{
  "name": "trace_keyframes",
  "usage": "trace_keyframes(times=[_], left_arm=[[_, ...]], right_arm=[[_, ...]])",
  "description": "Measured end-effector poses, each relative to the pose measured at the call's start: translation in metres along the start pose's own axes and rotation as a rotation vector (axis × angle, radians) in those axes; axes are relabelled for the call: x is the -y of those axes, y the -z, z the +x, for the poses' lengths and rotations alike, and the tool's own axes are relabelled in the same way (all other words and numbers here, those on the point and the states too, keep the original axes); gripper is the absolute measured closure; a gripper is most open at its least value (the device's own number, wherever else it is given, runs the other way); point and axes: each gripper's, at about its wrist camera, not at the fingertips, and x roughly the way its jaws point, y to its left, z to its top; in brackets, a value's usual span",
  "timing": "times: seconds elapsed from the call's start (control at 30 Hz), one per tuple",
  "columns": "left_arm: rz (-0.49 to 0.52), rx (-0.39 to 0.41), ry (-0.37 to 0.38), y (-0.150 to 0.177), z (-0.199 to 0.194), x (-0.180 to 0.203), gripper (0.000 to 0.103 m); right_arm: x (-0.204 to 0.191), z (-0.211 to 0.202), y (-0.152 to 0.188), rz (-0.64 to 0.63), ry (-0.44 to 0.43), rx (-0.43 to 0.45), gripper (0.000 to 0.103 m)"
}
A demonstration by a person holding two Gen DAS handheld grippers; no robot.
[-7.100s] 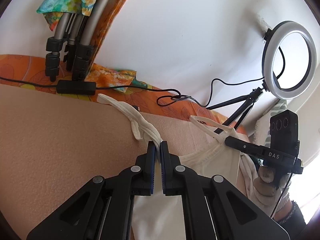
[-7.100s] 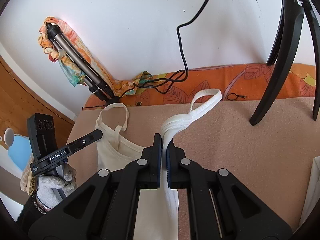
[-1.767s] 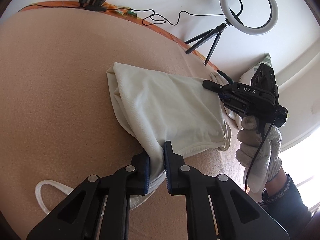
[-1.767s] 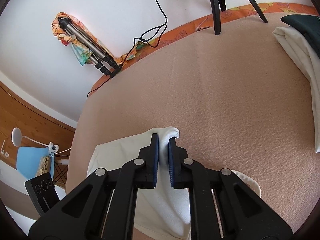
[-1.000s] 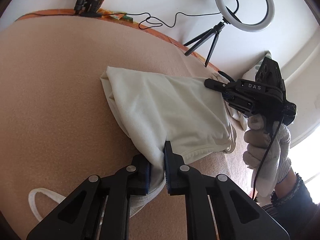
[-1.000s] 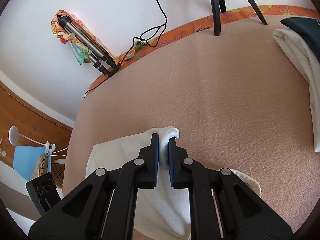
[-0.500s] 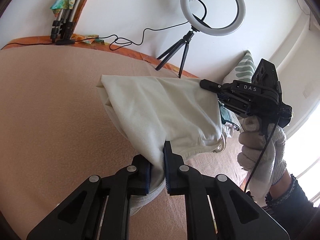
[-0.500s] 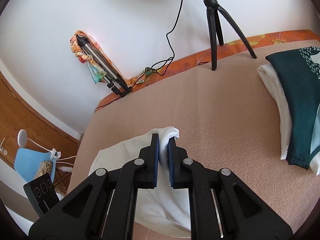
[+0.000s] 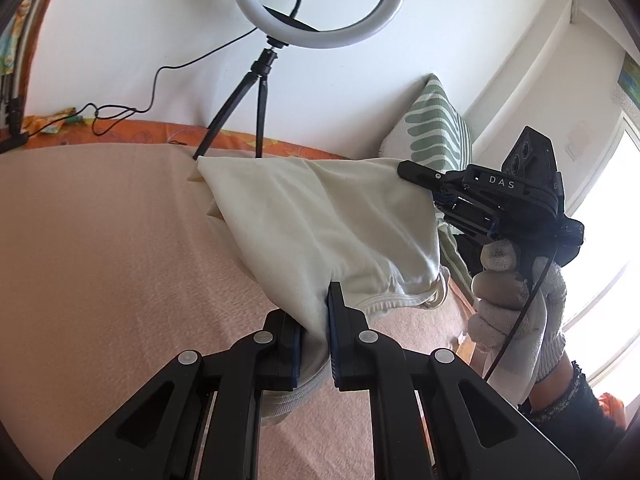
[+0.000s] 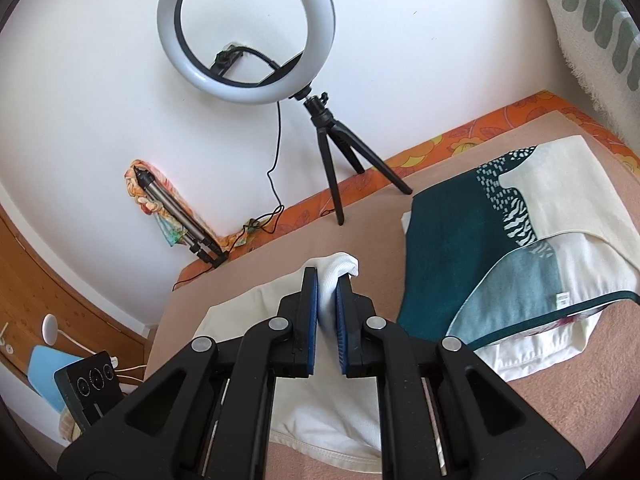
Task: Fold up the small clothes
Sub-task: 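Carry the folded tank top with both tools onto the clothes stack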
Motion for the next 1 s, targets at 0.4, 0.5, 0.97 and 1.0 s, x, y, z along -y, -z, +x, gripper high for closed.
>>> trace_keyframes(times=[0.4,0.5,0.97,1.0], left_arm=[[0.103,-0.044,0.05,-0.046,0.094,0.057,0.094],[0.112,-0.056,0.059,-0.05,0.113,0.065,0.094],[0.145,-0.128,0.006,-0.058,0.187,0.057,0.094],[0.15,-0.135,0.0,-0.057,0.189,0.055,0.094]], right_arm=[[0.092,-0.041,-0.062,0.056,0.105,0.101,0.094],[0.114,-0.044,-0.074,0.066,0.128,0.11,0.094],[0.198,0.005,-0.11,0.095,0.204,0.065,0.094],[0.201,0.01,-0.11,0.092,0.21,0.053,0.094]])
